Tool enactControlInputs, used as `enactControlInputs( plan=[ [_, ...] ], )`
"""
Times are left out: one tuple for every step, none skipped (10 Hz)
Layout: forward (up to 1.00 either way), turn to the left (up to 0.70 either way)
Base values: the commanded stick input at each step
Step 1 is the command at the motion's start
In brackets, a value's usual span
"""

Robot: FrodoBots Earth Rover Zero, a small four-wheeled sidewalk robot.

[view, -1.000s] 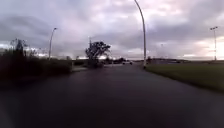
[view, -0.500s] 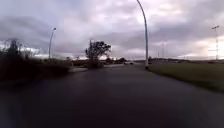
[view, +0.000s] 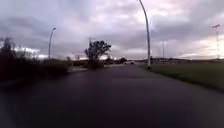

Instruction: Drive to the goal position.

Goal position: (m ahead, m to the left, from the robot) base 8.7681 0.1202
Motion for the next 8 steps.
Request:
enactControlInputs(
  plan=[
    [0.70, -0.27],
    [0.70, -0.16],
    [0.70, 0.00],
    [0.70, 0.00],
    [0.70, 0.00],
    [0.70, 0.00],
    [0.70, 0.00],
    [0.70, 0.00]
  ],
)
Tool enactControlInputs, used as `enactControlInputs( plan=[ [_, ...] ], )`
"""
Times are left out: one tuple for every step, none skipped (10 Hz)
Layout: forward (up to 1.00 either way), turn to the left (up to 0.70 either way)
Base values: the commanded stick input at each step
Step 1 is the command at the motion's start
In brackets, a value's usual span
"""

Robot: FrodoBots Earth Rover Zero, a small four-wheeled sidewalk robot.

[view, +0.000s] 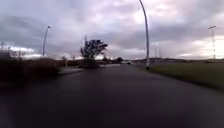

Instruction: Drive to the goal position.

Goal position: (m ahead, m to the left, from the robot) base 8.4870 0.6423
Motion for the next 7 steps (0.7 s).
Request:
enactControlInputs(
  plan=[
    [0.70, 0.00],
    [0.70, 0.00],
    [0.70, 0.00],
    [0.70, -0.02],
    [0.70, -0.20],
    [0.70, -0.27],
    [0.70, -0.27]
  ],
)
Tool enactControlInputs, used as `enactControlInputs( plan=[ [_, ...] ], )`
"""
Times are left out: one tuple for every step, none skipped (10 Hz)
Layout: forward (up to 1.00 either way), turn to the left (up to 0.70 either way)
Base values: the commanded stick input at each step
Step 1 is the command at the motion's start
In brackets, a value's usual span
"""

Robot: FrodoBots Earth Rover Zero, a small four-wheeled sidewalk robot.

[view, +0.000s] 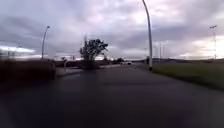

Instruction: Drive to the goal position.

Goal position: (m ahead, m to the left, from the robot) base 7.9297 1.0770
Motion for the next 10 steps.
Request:
enactControlInputs(
  plan=[
    [0.70, -0.27],
    [0.70, -0.27],
    [0.70, -0.27],
    [0.70, -0.27],
    [0.70, -0.27],
    [0.70, -0.27],
    [0.70, 0.00],
    [0.70, 0.00],
    [0.70, 0.00],
    [0.70, 0.00]
  ],
)
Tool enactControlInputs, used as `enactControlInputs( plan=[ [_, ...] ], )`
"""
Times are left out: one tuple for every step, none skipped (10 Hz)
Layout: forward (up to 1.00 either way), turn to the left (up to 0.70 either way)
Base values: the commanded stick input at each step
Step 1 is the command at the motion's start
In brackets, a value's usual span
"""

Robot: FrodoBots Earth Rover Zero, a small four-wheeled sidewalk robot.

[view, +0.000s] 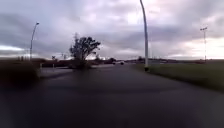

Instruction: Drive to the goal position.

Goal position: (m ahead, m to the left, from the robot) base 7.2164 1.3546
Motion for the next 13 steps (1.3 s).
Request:
enactControlInputs(
  plan=[
    [0.70, 0.00],
    [0.70, 0.00],
    [0.70, 0.00],
    [0.70, 0.00],
    [0.70, 0.00],
    [0.70, 0.00],
    [0.70, 0.00],
    [0.70, 0.00],
    [0.70, 0.00],
    [0.70, 0.00],
    [0.70, 0.00],
    [0.70, -0.19],
    [0.70, -0.27]
  ],
)
